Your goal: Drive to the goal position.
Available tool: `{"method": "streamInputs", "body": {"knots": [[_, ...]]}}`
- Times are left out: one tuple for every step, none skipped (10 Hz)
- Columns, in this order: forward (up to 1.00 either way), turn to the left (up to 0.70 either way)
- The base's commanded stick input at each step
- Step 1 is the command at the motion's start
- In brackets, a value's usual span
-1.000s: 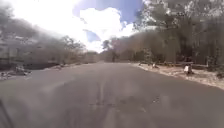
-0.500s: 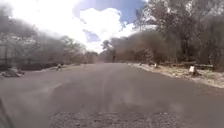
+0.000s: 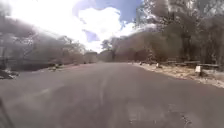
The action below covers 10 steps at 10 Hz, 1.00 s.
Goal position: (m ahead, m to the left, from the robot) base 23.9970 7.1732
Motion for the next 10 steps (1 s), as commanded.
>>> {"method": "streamInputs", "body": {"knots": [[0.7,0.0],[0.7,0.0],[0.7,0.0],[0.7,0.0],[0.7,0.0],[0.7,0.0],[0.7,0.0],[0.7,0.0],[0.7,0.0],[0.7,0.0]]}}
